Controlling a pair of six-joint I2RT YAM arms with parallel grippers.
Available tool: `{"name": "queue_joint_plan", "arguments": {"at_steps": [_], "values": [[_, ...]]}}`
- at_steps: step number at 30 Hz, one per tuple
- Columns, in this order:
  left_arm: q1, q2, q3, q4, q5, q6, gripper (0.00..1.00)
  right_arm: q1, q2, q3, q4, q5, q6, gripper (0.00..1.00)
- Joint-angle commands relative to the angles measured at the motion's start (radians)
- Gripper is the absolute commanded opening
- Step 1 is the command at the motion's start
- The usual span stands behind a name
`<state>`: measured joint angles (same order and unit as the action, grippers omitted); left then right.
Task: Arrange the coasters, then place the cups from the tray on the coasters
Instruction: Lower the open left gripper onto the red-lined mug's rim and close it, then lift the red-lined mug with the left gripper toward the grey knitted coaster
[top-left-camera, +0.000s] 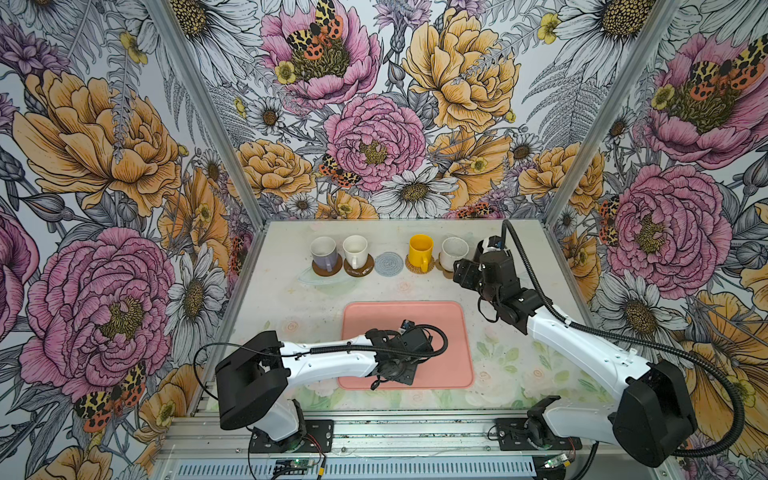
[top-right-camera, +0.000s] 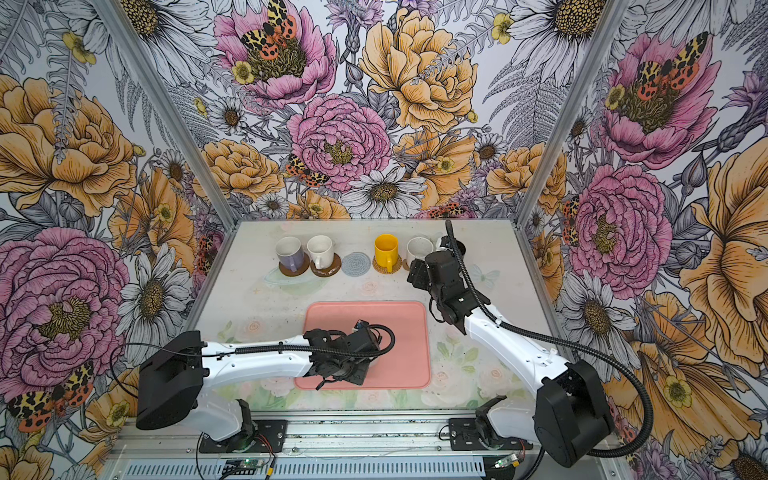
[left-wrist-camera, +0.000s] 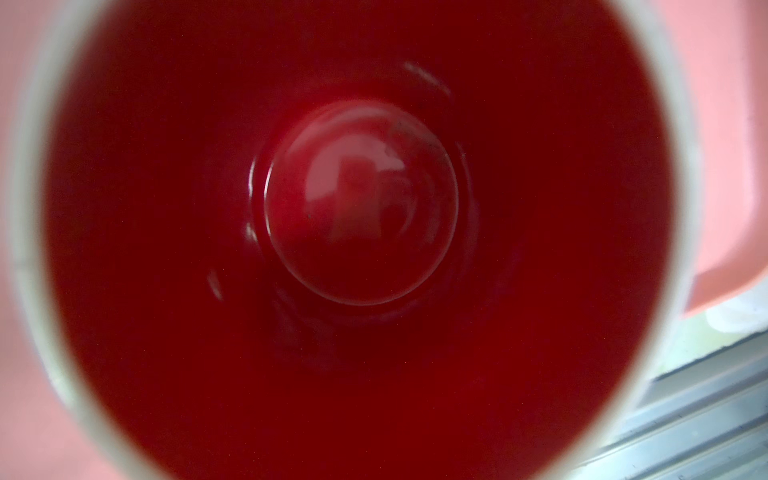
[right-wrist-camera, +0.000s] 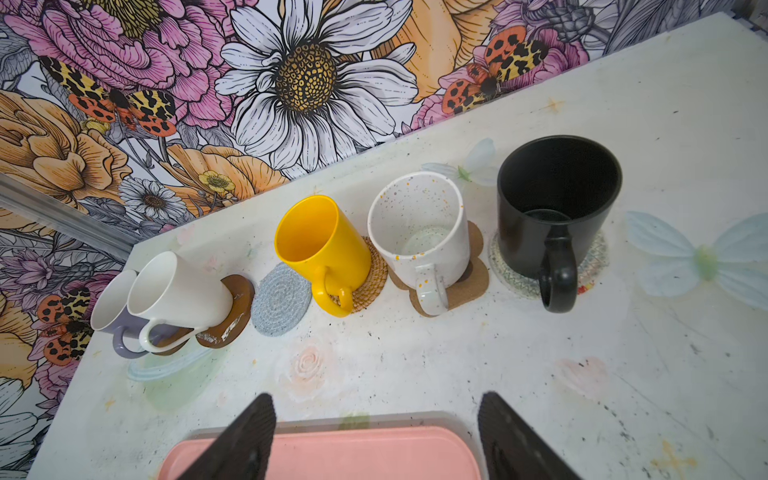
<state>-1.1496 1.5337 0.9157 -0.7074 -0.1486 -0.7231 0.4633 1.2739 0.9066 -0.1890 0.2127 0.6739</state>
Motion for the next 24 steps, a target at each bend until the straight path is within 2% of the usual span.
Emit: {"name": "queue_joint_plan", "arguments": {"at_steps": [1, 16, 24], "values": [[0.011, -0.002, 0.003, 0.014, -0.031, 0.001, 0.00, -0.010, 0.005, -0.002, 0.023, -0.002, 0.012, 0.79], [0.033, -0.133, -0.003, 0.014, -0.125, -0.005, 0.00, -0.015, 0.008, -0.006, 0.025, -0.004, 0.013, 0.79], [0.156, -0.158, 0.040, 0.042, -0.137, 0.106, 0.00, -0.019, 0.015, -0.005, 0.028, -0.009, 0.010, 0.79]]}}
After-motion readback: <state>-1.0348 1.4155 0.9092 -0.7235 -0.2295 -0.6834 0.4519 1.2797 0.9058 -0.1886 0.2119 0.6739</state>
